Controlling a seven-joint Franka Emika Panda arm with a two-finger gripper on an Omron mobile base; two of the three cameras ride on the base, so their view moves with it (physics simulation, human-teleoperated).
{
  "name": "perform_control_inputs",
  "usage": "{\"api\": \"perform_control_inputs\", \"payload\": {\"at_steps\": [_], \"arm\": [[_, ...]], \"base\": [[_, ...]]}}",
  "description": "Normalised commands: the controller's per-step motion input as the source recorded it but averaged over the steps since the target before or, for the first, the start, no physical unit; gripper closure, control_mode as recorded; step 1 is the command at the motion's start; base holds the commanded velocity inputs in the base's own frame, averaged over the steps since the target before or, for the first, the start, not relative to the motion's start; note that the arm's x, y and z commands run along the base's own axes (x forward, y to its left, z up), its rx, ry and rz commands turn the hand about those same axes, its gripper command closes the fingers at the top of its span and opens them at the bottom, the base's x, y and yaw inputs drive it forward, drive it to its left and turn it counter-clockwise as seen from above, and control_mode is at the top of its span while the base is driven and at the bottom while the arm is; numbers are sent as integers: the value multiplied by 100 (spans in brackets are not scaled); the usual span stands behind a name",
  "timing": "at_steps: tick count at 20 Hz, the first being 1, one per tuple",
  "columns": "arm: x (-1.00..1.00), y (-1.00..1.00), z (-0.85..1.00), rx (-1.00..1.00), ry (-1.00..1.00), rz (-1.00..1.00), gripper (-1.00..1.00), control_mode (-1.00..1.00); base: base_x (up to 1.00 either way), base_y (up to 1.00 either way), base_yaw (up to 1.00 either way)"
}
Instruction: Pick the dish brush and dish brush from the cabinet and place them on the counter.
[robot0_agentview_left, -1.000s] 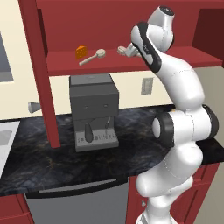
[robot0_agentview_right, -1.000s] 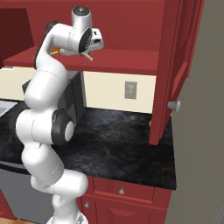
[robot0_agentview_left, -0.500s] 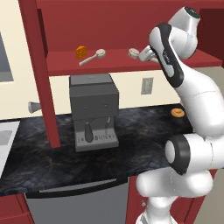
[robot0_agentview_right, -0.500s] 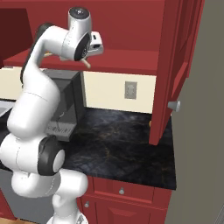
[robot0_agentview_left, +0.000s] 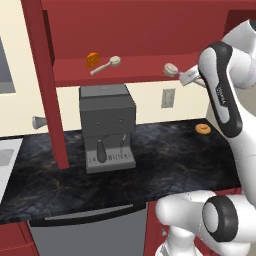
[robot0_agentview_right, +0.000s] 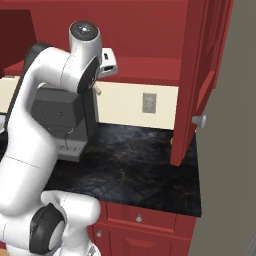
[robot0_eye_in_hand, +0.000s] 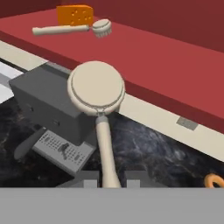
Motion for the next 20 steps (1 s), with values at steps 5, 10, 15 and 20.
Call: {"api": "perform_control_inputs", "payload": {"at_steps": [5, 10, 15, 20], "arm": [[-56, -9, -9, 0, -2, 1, 100, -100], [-54, -21, -35, 0, 0, -2, 100, -100], [-21, -10, -76, -7, 1, 0, 100, -100], [-1, 0, -100, -9, 2, 0, 100, -100]], "base": [[0, 0, 0], [0, 0, 0], [0, 0, 0], [0, 0, 0]]}}
